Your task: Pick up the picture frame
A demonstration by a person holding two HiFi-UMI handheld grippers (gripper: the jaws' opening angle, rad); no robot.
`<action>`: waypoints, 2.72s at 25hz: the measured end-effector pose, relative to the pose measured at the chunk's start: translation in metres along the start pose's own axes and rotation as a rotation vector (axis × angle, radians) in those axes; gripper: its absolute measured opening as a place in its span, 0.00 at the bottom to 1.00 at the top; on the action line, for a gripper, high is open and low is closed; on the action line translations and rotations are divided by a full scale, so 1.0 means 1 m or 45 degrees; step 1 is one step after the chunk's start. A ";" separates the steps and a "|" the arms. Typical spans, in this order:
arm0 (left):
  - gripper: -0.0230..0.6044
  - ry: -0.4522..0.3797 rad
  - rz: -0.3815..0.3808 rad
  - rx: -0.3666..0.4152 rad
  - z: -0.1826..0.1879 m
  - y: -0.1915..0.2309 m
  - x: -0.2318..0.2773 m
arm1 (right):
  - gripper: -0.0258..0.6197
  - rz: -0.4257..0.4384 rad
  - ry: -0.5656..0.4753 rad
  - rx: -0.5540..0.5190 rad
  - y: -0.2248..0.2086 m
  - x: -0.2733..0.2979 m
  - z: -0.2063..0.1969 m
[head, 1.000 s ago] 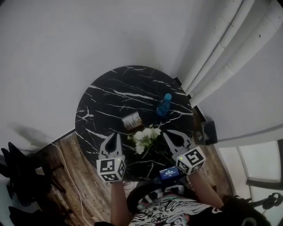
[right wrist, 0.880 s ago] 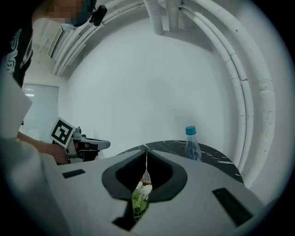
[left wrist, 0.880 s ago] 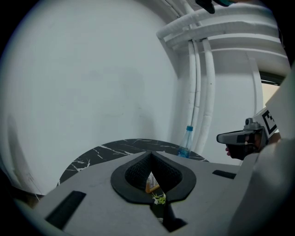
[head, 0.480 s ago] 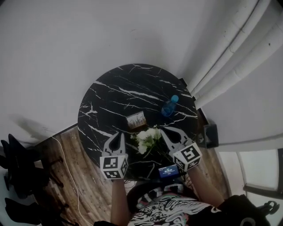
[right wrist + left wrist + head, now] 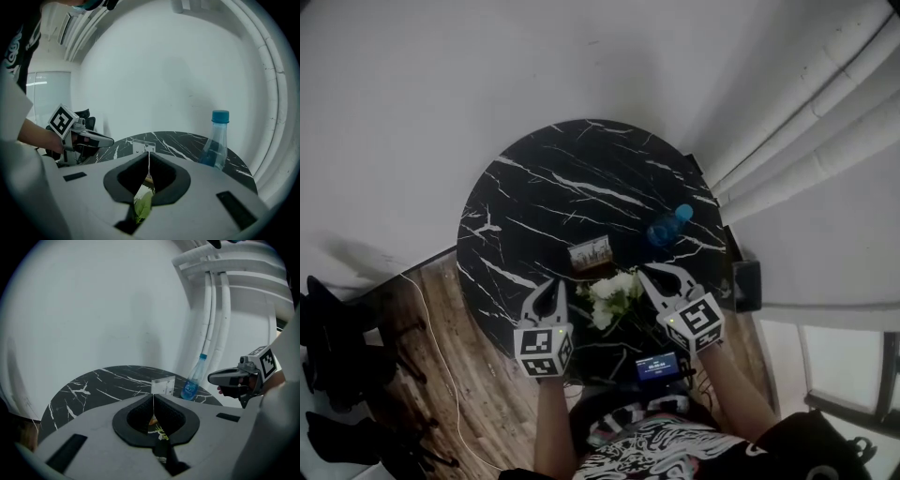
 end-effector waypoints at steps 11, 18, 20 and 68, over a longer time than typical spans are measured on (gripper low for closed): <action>0.06 0.085 0.002 -0.020 -0.033 0.006 0.030 | 0.07 0.049 0.144 -0.043 -0.017 0.034 -0.028; 0.06 0.110 -0.034 -0.019 -0.041 0.005 0.050 | 0.07 0.072 0.196 -0.072 -0.027 0.051 -0.036; 0.06 0.119 -0.041 -0.018 -0.043 0.004 0.054 | 0.07 0.087 0.220 -0.070 -0.027 0.055 -0.041; 0.34 0.173 -0.185 -0.040 -0.069 -0.011 0.113 | 0.29 0.298 0.385 -0.169 -0.025 0.136 -0.089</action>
Point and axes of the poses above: the fingertips, and each gripper's own axes: x forward along the fingers, y to its left, z out of its top, the point moved 1 cm from there along -x, backward along the fingers, and after that the axes turned 11 degrees about x, right-handed, at the moved point
